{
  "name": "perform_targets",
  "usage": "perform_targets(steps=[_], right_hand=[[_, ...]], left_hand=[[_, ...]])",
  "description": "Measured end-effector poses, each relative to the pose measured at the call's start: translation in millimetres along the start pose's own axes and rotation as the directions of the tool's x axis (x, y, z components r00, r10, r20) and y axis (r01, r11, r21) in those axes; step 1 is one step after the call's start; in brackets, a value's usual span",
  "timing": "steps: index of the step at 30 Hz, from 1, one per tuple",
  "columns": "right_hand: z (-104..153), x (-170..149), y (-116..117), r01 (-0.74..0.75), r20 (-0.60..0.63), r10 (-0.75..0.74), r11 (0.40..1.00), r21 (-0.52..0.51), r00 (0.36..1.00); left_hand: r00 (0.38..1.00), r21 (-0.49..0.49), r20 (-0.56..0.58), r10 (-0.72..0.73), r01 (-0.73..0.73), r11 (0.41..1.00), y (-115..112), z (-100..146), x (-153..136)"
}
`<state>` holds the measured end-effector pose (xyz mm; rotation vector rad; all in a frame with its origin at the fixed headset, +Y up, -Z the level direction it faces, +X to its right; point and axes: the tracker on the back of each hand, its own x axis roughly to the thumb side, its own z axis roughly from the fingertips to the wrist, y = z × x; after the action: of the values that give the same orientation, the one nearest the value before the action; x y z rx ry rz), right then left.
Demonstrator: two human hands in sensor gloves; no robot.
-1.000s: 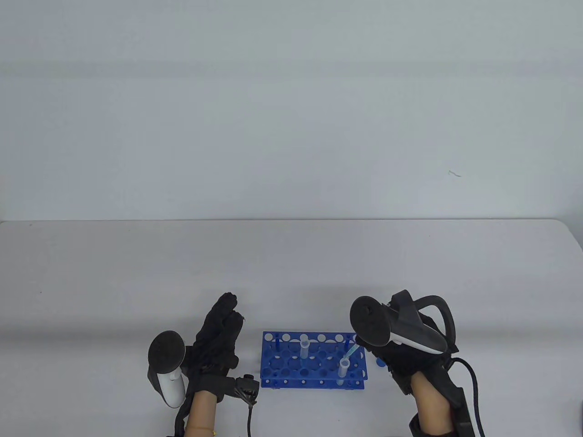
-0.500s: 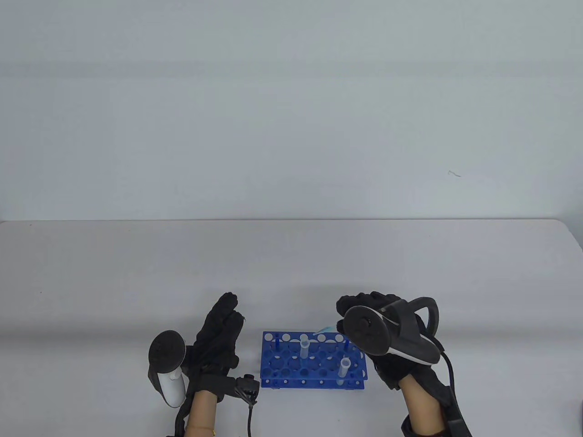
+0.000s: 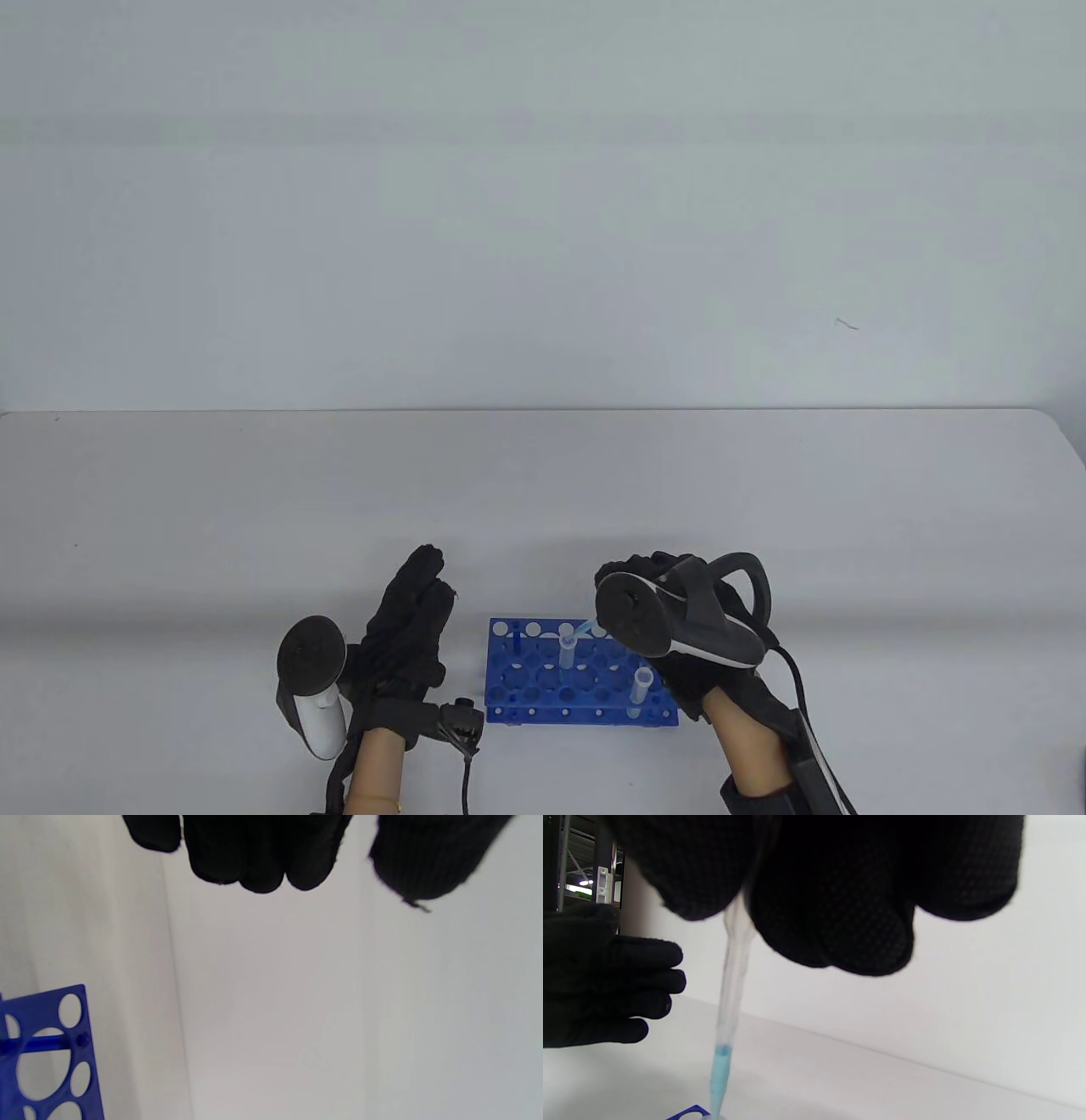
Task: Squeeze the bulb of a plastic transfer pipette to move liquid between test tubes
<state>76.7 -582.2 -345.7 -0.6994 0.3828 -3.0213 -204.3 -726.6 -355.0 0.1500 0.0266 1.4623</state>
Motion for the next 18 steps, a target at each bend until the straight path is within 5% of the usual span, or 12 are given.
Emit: perform_targets(steps=[18], right_hand=[[-7, 24, 20, -0.109, 0.065, 0.106, 0.994, 0.033, 0.992]], left_hand=[[1.000, 0.000, 0.003, 0.001, -0.001, 1.000, 0, 0, 0]])
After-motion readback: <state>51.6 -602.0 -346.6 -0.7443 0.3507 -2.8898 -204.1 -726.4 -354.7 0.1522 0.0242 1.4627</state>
